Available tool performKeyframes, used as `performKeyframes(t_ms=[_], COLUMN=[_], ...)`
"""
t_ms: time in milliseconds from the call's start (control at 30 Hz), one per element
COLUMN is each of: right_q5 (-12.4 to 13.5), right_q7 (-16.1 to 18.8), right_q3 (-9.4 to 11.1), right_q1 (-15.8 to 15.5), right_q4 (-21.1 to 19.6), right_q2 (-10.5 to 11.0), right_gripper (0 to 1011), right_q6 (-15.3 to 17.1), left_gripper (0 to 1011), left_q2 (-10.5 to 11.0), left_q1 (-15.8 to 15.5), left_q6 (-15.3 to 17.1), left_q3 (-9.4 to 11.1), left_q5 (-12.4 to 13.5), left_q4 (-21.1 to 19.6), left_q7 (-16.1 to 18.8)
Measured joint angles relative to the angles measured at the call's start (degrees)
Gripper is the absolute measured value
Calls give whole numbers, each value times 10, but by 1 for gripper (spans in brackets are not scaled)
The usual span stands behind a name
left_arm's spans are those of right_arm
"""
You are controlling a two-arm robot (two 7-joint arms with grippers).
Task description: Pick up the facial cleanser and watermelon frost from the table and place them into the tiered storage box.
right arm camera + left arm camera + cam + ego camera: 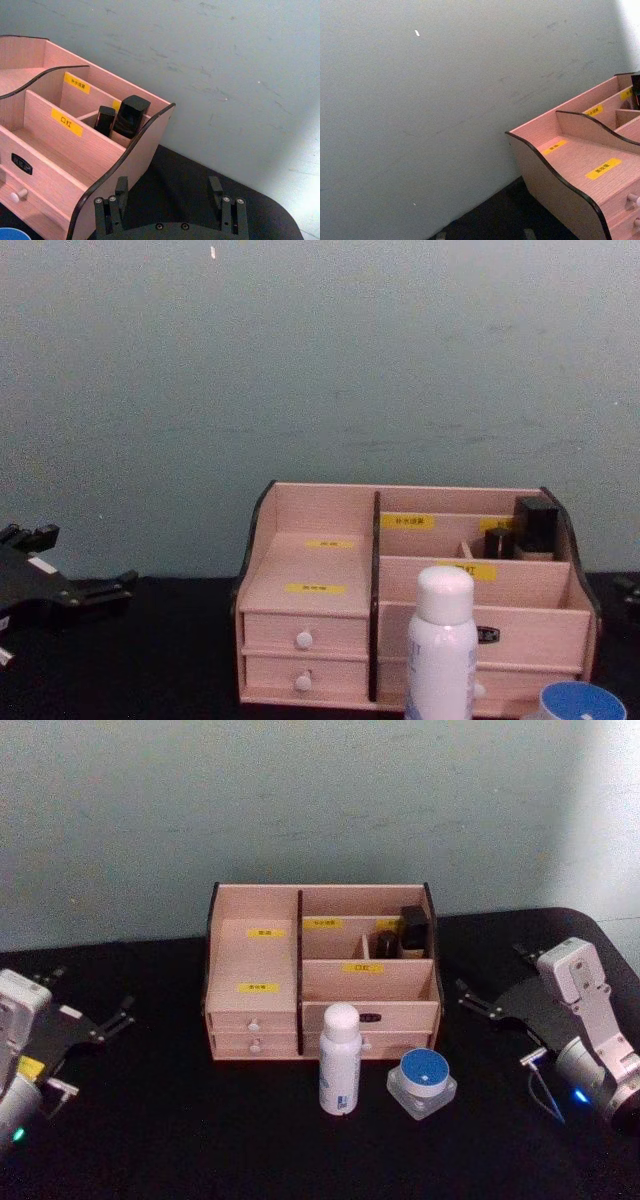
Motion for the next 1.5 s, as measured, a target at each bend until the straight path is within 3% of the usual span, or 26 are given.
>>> performKeyframes(t_ms=[1500], right_q5=[0], right_q7=[0], right_q3=[0], right_q1=[0], right_q4=[0], right_q2=[0], right_gripper=[1002], right_q6=[0], left_gripper=[1001], left_q2=[0], left_q1=[0], left_q6=[0], left_q3=[0], left_q5=[0], left_q4=[0], left_q7=[0])
